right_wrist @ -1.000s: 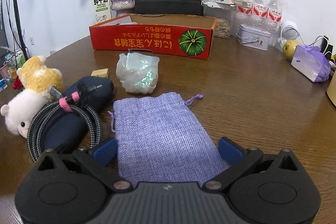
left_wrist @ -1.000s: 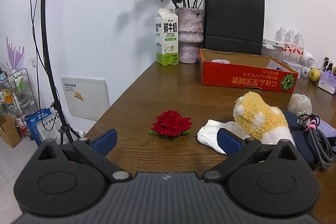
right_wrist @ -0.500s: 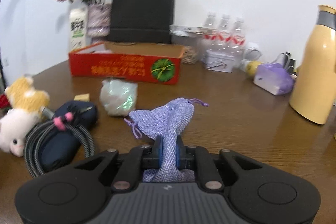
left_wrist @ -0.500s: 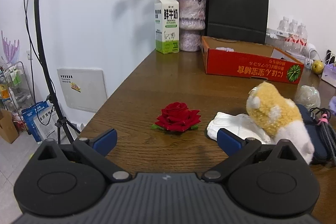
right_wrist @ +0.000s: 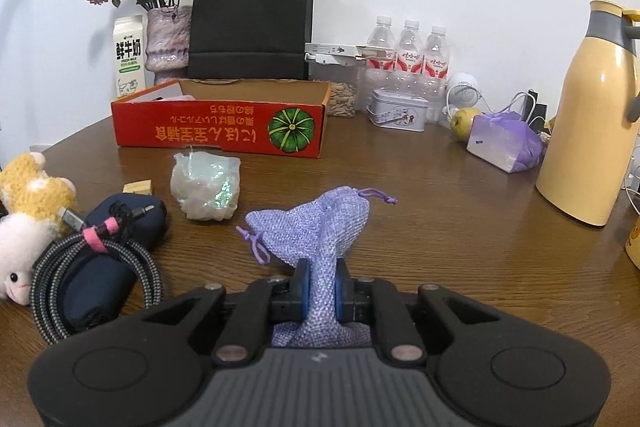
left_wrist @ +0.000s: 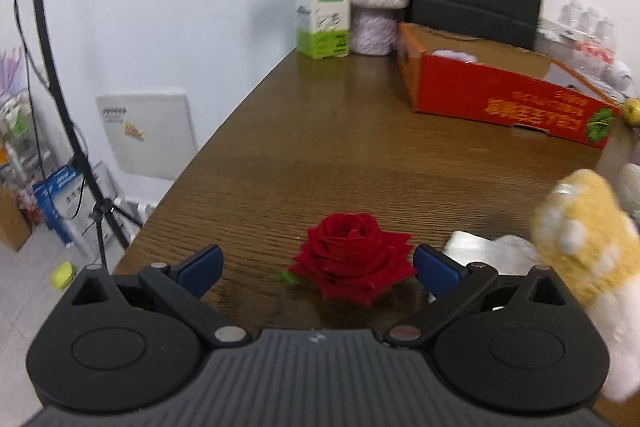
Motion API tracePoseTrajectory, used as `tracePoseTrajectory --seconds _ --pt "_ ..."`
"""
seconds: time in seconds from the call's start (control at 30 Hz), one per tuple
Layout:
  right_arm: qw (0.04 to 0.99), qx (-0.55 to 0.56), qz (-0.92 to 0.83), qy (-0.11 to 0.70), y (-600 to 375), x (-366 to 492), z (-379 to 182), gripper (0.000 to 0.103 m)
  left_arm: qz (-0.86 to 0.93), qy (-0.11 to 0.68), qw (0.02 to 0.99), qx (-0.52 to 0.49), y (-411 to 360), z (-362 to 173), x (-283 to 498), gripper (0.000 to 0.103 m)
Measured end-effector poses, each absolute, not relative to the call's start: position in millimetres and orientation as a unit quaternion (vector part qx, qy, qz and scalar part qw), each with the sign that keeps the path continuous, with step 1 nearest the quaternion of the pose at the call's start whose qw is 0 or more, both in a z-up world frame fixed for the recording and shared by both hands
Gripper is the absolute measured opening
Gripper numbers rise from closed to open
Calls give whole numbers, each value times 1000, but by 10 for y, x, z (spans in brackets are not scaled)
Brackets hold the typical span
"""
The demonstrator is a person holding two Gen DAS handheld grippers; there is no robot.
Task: Organize objects
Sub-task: 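Grasp the lilac pouch with the right gripper while the left gripper grasps the red rose, then carry the pouch and rose with both grippers over the cardboard box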
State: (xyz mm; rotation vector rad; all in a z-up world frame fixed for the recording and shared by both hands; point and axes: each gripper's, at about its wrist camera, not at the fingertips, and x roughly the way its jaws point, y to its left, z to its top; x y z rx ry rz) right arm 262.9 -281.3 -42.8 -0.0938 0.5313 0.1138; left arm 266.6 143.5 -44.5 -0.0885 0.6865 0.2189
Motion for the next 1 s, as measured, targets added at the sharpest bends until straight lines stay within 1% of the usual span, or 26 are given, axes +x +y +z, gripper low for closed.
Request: tracePoseTrajectory --seconds 0.07,0.1,0.13,0.17,0.23,0.27,0.33,0.53,1.0 --pt "962 -50 57 262 -2798 2629 -430 10 113 335 933 -58 1477 -480 2692 103" --pt "962 -52 58 263 -2789 2630 -431 10 114 332 934 -62 1493 -474 2693 99" --pt "961 -54 58 263 -2781 2631 -432 10 111 326 937 -66 1505 -464 2678 89" --pt "961 -55 59 263 -2780 2629 -432 10 107 319 939 -69 1511 -459 2658 83" --pt "961 -56 59 263 -2786 2626 -430 10 102 309 943 -72 1509 -448 2626 57" --pt "962 -56 58 262 -2786 2626 -429 10 98 305 945 -73 1511 -438 2609 56" --pt "963 -55 57 259 -2784 2617 -428 10 84 296 948 -79 1511 -420 2569 50" --pt "966 -53 54 249 -2796 2584 -408 10 99 256 960 -60 1444 -339 2429 48" --pt "977 -46 46 205 -2840 2457 -346 10 153 225 960 -66 1349 -292 2219 48"
